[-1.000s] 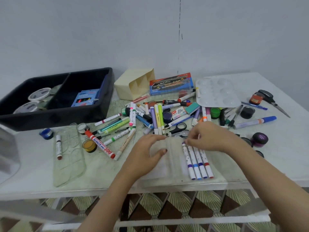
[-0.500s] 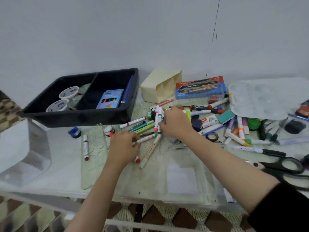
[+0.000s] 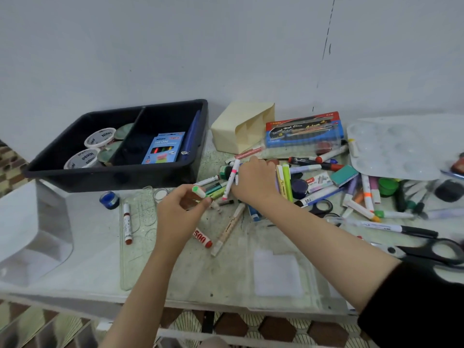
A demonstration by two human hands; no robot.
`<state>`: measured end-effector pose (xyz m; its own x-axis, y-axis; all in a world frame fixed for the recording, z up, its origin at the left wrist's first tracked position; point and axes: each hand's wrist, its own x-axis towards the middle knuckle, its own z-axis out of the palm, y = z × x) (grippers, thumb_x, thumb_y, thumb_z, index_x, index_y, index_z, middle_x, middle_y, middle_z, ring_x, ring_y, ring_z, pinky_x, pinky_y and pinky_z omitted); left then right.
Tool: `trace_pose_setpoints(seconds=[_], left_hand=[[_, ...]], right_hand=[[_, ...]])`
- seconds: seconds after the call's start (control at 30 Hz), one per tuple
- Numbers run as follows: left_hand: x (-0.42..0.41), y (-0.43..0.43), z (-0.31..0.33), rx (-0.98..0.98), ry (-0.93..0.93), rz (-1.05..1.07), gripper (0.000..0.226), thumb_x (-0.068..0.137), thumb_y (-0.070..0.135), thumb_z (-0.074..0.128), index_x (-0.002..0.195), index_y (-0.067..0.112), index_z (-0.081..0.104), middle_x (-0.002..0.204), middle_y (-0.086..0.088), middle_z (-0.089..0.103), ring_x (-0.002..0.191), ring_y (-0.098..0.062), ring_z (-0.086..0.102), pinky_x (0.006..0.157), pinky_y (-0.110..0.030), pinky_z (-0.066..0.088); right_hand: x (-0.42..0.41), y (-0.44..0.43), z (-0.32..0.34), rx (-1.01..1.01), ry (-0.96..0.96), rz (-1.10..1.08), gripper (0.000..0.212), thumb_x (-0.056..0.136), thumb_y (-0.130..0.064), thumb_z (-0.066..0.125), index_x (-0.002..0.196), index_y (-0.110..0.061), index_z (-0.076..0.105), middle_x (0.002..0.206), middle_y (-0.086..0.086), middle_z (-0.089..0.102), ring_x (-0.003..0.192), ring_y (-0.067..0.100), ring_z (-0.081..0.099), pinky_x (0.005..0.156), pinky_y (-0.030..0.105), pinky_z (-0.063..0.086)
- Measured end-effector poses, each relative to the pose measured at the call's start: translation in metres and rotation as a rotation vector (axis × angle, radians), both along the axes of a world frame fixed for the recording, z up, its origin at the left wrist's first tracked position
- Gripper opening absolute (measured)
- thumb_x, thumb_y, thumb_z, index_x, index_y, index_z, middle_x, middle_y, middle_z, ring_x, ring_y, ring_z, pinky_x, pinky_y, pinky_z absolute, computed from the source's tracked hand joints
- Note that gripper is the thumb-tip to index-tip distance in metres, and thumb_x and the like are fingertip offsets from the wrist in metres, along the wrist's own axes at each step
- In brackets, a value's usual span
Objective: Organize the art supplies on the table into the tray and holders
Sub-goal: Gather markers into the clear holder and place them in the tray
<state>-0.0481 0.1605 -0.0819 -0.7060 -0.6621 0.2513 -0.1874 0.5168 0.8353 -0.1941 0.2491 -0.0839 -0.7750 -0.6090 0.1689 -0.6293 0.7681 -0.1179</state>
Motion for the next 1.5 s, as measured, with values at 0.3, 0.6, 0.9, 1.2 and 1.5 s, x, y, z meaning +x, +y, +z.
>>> trace_pose_setpoints(seconds=[0.3, 0.6, 0.9, 1.2, 1.5], left_hand=[[0.002, 0.012, 0.01, 0.257, 0.134, -0.01, 0.02, 0.079, 0.003, 0.07, 0.098, 0.009, 0.069, 0.089, 0.003, 0.071, 0.079, -0.003, 0.068, 0.069, -0.012, 0.052], [0.003, 0.02, 0.004, 0.274, 0.159, -0.003, 0.018, 0.08, 0.004, 0.07, 0.097, 0.011, 0.069, 0.088, 0.004, 0.071, 0.078, -0.004, 0.068, 0.067, -0.012, 0.052], [0.01, 0.028, 0.003, 0.375, 0.239, 0.023, 0.034, 0.083, 0.0, 0.065, 0.114, 0.011, 0.058, 0.076, 0.005, 0.073, 0.078, -0.012, 0.07, 0.072, -0.023, 0.057], [0.0, 0.075, 0.007, 0.513, 0.18, -0.186, 0.036, 0.082, -0.002, 0.065, 0.107, 0.022, 0.057, 0.075, -0.006, 0.073, 0.071, -0.015, 0.07, 0.065, -0.024, 0.056], [-0.012, 0.124, -0.001, 0.548, -0.025, -0.401, 0.035, 0.079, -0.004, 0.069, 0.109, 0.013, 0.06, 0.082, -0.02, 0.067, 0.066, -0.016, 0.069, 0.059, -0.022, 0.054]], right_hand=[[-0.003, 0.008, 0.001, 0.017, -0.003, 0.003, 0.029, 0.09, -0.037, 0.053, 0.107, -0.014, 0.057, 0.108, 0.006, 0.055, 0.103, 0.026, 0.053, 0.086, 0.036, 0.034], [0.01, 0.006, -0.009, 0.037, -0.013, 0.057, 0.041, 0.085, -0.044, 0.058, 0.109, -0.011, 0.058, 0.117, 0.01, 0.049, 0.109, 0.027, 0.045, 0.089, 0.037, 0.033], [0.0, 0.055, 0.015, -0.718, -0.517, -0.048, 0.017, 0.085, -0.026, 0.065, 0.088, -0.011, 0.057, 0.079, 0.0, 0.057, 0.076, 0.016, 0.054, 0.068, 0.028, 0.045], [0.04, 0.164, 0.037, -0.916, -0.842, -0.023, 0.032, 0.087, -0.009, 0.064, 0.115, -0.021, 0.055, 0.063, 0.008, 0.068, 0.051, 0.011, 0.06, 0.051, 0.02, 0.051], [0.065, 0.205, 0.006, -0.522, -0.646, -0.029, 0.031, 0.083, -0.022, 0.069, 0.105, -0.036, 0.053, 0.059, -0.001, 0.064, 0.047, 0.005, 0.058, 0.052, 0.027, 0.05]])
